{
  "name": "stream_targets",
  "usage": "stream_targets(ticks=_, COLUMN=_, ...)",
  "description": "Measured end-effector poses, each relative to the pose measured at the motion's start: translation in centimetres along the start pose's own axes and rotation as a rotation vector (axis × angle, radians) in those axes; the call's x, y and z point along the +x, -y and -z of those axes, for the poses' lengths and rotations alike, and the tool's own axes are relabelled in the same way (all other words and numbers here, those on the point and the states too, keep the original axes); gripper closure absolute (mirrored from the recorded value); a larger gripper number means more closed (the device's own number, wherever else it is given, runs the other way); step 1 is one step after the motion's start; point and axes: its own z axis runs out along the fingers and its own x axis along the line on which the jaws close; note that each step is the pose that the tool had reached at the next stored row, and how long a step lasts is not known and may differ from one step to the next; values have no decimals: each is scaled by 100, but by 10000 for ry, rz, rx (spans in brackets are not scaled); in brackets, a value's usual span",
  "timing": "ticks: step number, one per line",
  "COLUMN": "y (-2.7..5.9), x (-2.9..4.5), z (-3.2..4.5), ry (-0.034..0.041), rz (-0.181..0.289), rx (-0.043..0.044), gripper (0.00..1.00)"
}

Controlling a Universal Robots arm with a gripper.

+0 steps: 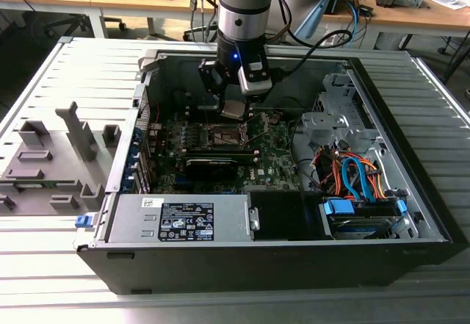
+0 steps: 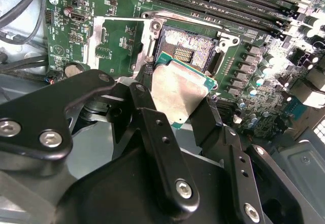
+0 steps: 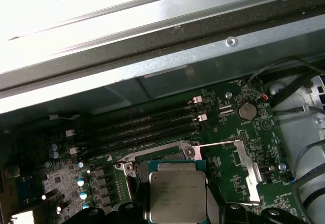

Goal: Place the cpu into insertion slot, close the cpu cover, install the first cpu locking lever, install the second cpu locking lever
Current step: 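Place the cpu into insertion slot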

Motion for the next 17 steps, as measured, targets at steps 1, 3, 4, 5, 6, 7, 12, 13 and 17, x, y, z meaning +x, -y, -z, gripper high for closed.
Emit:
stream_targets(ticks=1, y=0, x=0, z=0, ry=1, rz=-9, rx=0, gripper=46)
stream_targets(ticks=3, y=0, x=0, z=-1, ry=3, rz=-31, rx=1, gripper=46)
stream_targets(ticks=4, y=0, x=0, z=0, ry=4, rz=-41, rx=2, gripper=46)
stream_targets(ticks=5, y=0, x=0, z=-1, ry=5, rz=-51, rx=2, gripper=46)
stream_targets(ticks=6, y=0, x=0, z=-1, ry=6, rz=-60, rx=3, gripper=46)
stream_targets(ticks=7, y=0, x=0, z=-1, ry=7, rz=-74, rx=3, gripper=46)
stream_targets(ticks=12, y=0, x=0, z=-2, ry=12, rz=-132, rx=6, gripper=46)
stream_targets(ticks=13, y=0, x=0, z=-2, ry=13, rz=-145, rx=7, gripper=46)
stream_targets(ticks=17, y=0, x=0, z=-2, ry=16, rz=-181, rx=10, gripper=46)
